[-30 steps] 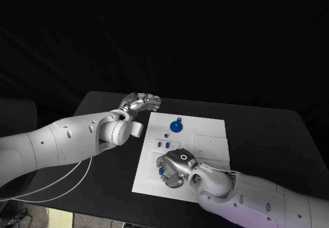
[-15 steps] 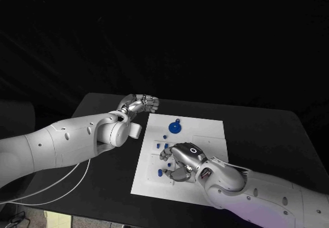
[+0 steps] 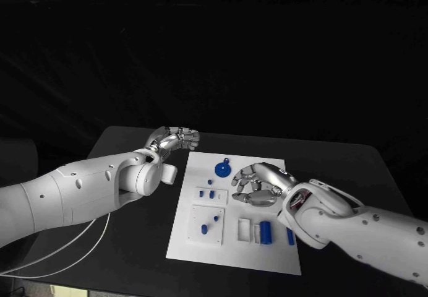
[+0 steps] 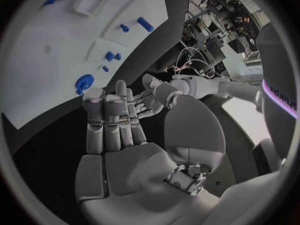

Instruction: Assemble the parts on the task board

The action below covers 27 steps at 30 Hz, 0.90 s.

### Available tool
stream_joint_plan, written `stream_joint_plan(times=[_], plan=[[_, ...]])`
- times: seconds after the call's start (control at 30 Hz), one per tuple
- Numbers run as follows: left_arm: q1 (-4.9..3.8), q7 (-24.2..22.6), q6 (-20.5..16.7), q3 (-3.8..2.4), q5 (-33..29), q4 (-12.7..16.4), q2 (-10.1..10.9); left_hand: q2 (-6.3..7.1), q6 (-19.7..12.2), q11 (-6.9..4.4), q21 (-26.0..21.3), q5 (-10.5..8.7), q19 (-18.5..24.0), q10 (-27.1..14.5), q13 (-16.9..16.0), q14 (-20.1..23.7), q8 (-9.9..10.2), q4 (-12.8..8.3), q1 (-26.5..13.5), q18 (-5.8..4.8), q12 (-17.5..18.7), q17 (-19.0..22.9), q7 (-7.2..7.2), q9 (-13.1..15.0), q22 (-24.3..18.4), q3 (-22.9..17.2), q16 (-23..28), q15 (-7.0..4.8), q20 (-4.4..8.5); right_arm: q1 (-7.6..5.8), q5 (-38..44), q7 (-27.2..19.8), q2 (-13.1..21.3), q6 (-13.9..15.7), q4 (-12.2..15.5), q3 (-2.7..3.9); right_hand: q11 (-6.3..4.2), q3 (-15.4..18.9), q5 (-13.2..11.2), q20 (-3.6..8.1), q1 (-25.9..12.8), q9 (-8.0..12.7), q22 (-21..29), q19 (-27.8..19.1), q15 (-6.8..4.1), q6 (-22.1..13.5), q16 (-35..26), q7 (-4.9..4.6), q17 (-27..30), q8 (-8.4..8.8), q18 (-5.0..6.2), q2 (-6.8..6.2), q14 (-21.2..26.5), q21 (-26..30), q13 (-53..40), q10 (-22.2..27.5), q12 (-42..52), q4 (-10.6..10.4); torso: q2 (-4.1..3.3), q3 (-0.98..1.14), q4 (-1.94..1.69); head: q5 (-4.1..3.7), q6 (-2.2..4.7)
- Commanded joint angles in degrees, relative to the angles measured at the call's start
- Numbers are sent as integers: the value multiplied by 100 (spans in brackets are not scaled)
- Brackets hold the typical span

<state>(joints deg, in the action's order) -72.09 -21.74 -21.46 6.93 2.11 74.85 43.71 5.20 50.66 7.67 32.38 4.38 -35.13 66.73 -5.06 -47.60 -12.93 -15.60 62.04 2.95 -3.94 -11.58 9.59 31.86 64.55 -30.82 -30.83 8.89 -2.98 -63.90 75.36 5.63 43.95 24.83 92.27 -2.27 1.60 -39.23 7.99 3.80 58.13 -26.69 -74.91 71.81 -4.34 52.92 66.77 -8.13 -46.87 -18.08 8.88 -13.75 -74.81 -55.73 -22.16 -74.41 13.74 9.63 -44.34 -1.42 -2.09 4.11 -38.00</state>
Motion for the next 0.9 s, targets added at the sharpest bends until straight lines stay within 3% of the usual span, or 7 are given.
stream_joint_plan(times=[0.03,0.1,0.13,0.17,0.47,0.77,0.9], plan=[[-6,-36,86,-3,-21,-6,1,-27,-47,38,-33,-34,-23,-18,7,-19,-20,8,-7,102,-24,-6,7,-8,10,27,22,20,-34,-94,-1338,209,160,-894,-54,-1,-65,161,13,15,-128,-52,-86,17,-98,-9,0,77,-20,-22,612,76,37,4,-533,-246,493,-14,18,-3,20,-89,35],[-4,-31,110,-2,-21,-18,-5,-28,-47,38,-34,-35,-23,-17,7,-19,-21,10,-9,102,-25,-7,7,-8,10,27,23,20,-34,-136,-1643,520,330,-1301,-95,-2,-129,207,6,32,-171,-117,-73,48,-187,-17,-13,139,-24,-14,612,149,20,26,-1650,-99,1605,-34,30,-1,35,-125,39],[-3,-29,115,-1,-21,-22,-8,-28,-47,38,-34,-35,-23,-17,7,-19,-21,10,-9,102,-25,-7,7,-8,11,28,23,20,-34,-137,-1682,697,384,-1533,-103,-2,-197,202,-51,67,-196,-161,-79,62,-17,-52,3,346,-41,17,612,209,-2,33,-2740,379,2651,-18,35,0,37,-137,42],[-2,-28,119,0,-21,-24,-10,-28,-47,38,-34,-36,-23,-17,8,-20,-21,12,-12,102,-25,-8,7,-8,11,29,24,21,-35,-138,-1688,804,424,-1811,-128,-2,-139,229,-22,62,-297,-174,-90,69,-182,-54,25,125,-59,22,612,166,-7,18,-2917,530,2794,-67,41,2,41,-142,47],[29,-18,160,7,-24,-43,7,-34,-48,37,-38,-41,-25,-17,11,-19,-23,22,-28,101,-25,-13,7,-11,14,36,32,22,-36,-137,-1819,1919,670,-2805,-123,-31,-125,169,-303,121,-826,-281,-142,104,-159,-121,490,123,-505,96,612,441,12,-233,-4411,839,4384,-346,75,21,66,-161,29],[51,-9,195,11,-35,-37,15,-35,-53,38,-44,-47,-25,-20,17,-17,-25,36,-56,100,-24,-19,9,-15,19,50,44,23,-37,-135,-1806,2436,754,-2736,-6,-211,-173,176,-489,153,-1264,-396,-133,55,-202,32,593,174,-663,29,612,466,45,-380,-4641,890,4588,-465,99,21,85,-198,-4],[52,-1,212,12,-35,-28,7,-34,-55,39,-48,-48,-25,-21,19,-17,-25,44,-72,99,-24,-23,10,-18,21,58,50,24,-38,-135,-1720,2555,728,-2740,-10,-269,-197,59,-517,174,-1471,-436,-125,54,-227,76,618,203,-707,11,612,327,47,-415,-4680,881,4616,-641,80,16,22,-276,9]])
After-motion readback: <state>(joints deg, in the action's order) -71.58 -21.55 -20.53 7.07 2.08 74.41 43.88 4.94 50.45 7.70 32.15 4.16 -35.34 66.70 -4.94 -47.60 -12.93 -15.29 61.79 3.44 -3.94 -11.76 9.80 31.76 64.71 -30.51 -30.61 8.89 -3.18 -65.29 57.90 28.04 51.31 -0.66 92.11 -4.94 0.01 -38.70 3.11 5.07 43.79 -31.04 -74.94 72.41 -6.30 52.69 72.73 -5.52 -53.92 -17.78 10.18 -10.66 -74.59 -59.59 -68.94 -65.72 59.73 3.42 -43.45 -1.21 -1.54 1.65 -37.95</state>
